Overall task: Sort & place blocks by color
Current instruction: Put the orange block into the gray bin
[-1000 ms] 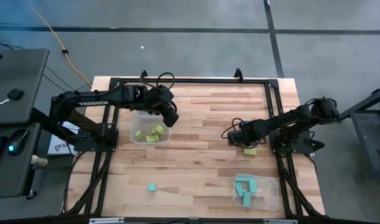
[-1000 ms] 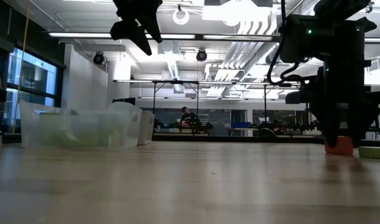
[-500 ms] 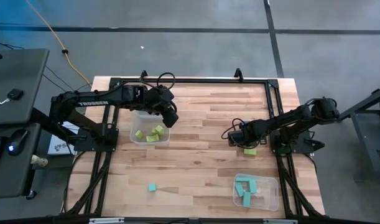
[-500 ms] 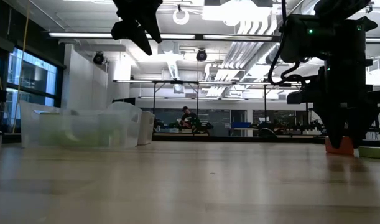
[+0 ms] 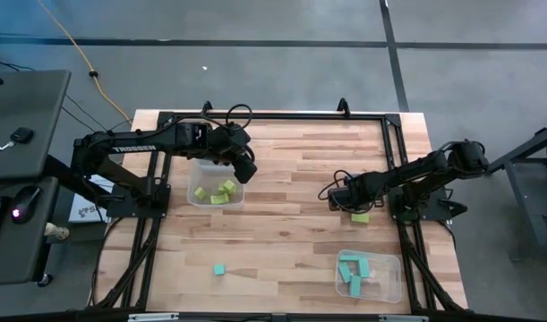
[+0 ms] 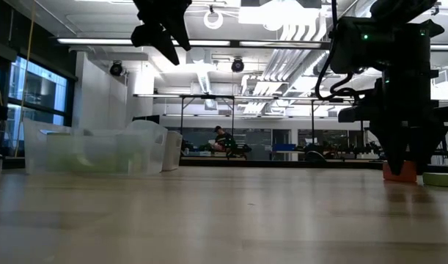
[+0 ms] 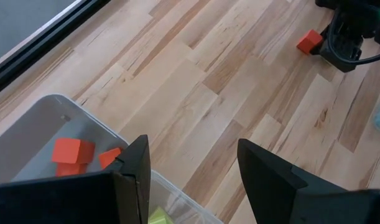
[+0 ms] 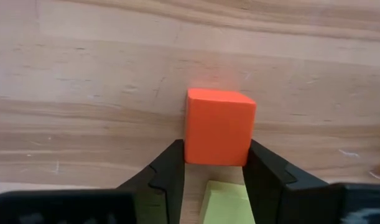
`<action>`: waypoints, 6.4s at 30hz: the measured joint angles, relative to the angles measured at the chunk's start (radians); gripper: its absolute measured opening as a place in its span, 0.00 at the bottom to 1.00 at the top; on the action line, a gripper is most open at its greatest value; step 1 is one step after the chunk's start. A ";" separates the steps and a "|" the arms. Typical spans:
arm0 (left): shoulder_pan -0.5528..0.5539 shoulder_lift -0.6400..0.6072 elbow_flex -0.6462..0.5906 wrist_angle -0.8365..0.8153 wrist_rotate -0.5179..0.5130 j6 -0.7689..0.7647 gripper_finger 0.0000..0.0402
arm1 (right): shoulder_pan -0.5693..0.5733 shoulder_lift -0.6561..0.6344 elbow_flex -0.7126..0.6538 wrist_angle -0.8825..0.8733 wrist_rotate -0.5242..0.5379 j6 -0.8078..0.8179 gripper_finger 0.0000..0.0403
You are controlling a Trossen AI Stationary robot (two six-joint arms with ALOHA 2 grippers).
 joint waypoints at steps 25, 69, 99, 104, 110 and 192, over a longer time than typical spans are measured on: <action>0.000 0.000 0.000 0.000 0.000 -0.035 0.42 | 0.000 -0.001 0.032 0.024 0.003 -0.109 0.28; -0.007 0.000 0.000 0.182 0.343 0.264 0.42 | 0.000 -0.002 0.519 0.059 0.175 -0.774 0.28; -0.072 0.000 0.000 0.309 0.405 0.359 0.42 | -0.005 -0.003 0.600 0.383 0.047 -1.123 0.29; -0.083 0.000 0.000 0.358 0.404 0.353 0.42 | -0.010 -0.003 0.600 0.384 0.043 -1.136 0.28; -0.082 0.000 0.000 0.365 0.399 0.322 0.42 | -0.010 -0.003 0.600 0.411 0.020 -1.154 0.28; -0.058 0.006 0.000 0.410 0.458 0.250 0.02 | -0.050 -0.005 0.600 0.506 0.047 -1.215 0.54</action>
